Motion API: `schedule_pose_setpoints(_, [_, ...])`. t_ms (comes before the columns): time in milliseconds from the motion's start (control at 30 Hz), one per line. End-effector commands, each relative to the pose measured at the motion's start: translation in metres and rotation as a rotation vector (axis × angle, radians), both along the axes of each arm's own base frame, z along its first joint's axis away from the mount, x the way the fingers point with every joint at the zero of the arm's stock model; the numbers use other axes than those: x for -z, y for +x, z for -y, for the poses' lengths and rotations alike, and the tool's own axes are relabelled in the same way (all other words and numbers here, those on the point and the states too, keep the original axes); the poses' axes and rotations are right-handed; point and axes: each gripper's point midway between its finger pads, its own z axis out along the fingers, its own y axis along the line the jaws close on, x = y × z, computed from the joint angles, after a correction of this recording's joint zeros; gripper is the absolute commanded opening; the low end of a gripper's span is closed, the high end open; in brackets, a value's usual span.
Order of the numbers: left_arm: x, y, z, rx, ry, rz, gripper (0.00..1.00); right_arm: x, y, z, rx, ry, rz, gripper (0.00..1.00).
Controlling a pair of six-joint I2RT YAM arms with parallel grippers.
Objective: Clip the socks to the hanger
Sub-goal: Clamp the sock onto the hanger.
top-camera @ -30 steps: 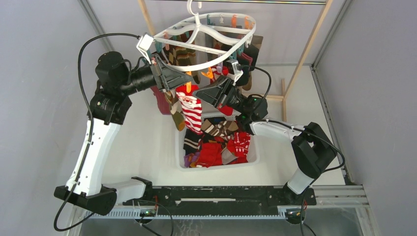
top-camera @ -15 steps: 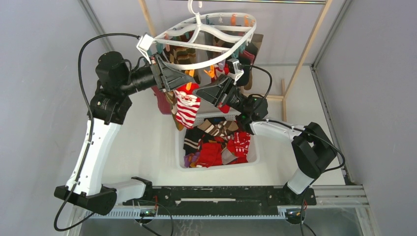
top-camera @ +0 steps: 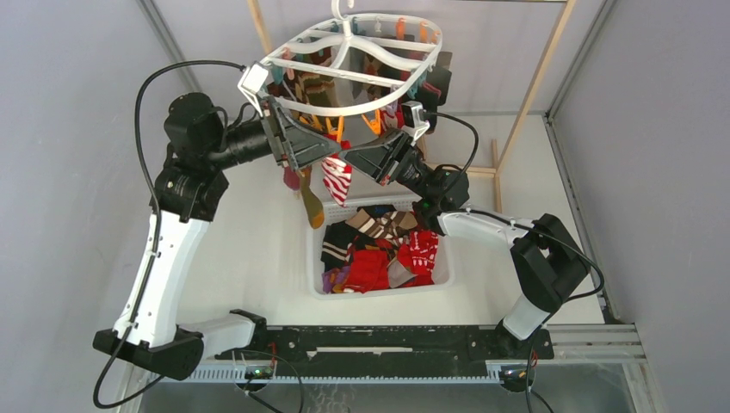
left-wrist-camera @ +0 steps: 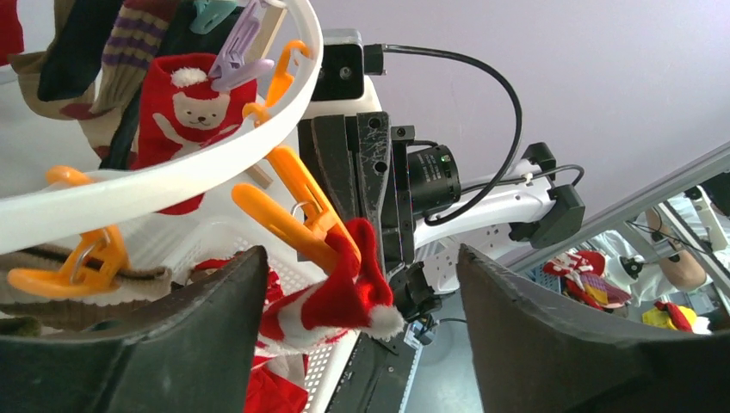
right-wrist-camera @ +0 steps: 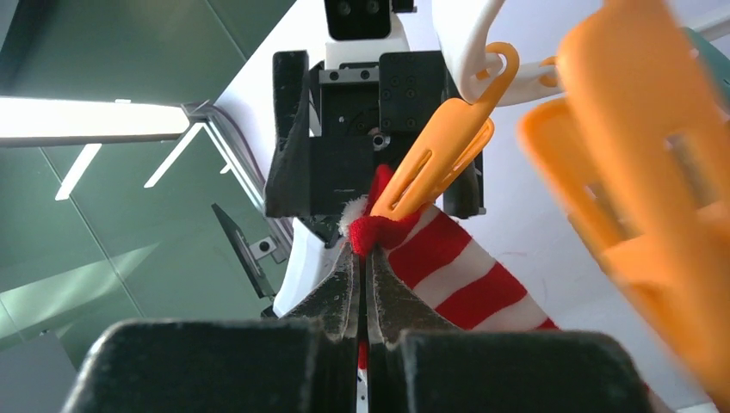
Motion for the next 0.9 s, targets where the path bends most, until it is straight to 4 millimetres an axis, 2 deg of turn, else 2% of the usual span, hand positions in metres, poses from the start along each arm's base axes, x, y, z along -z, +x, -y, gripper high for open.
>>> schedule_pose_setpoints(0, [0.004, -0.013, -0.007, 0.005, 0.019, 0.038, 0.86, -0.026, -0.011, 0.016, 0.017, 0.081, 0.071, 0.00])
schedule_pose_setpoints(100, [0.012, -0.007, -0.013, -0.031, 0.034, 0.022, 0.98, -0.021, -0.010, 0.016, 0.019, 0.068, 0.056, 0.07])
schedule_pose_setpoints(200, [0.021, -0.001, -0.019, -0.074, 0.044, 0.010, 1.00, -0.012, -0.003, 0.013, 0.040, 0.033, 0.016, 0.13])
schedule_pose_setpoints(233, [0.024, 0.001, -0.021, -0.088, 0.051, 0.013, 0.99, -0.008, -0.001, 0.012, 0.050, 0.016, 0.003, 0.14])
schedule_pose_setpoints(367, [0.041, -0.004, -0.020, -0.052, 0.070, 0.009, 0.81, -0.004, 0.000, 0.012, 0.069, -0.006, -0.008, 0.14])
schedule_pose_setpoints(500, [0.054, -0.010, -0.016, 0.006, 0.080, 0.009, 0.78, -0.004, 0.000, 0.010, 0.053, -0.010, -0.014, 0.14])
schedule_pose_setpoints(633, [0.056, -0.013, -0.017, 0.020, 0.094, 0.041, 0.74, -0.002, -0.001, 0.006, 0.034, -0.024, -0.023, 0.15])
schedule_pose_setpoints(667, [0.056, -0.013, -0.017, 0.020, 0.097, 0.047, 0.70, -0.003, -0.002, 0.005, 0.031, -0.026, -0.024, 0.16])
schedule_pose_setpoints(800, [0.054, -0.012, -0.018, 0.009, 0.102, 0.056, 0.32, 0.000, -0.002, 0.003, 0.046, -0.063, -0.026, 0.21])
schedule_pose_setpoints(867, [0.054, -0.012, -0.019, -0.001, 0.108, 0.051, 0.20, 0.002, -0.001, 0.005, 0.079, -0.090, -0.028, 0.26])
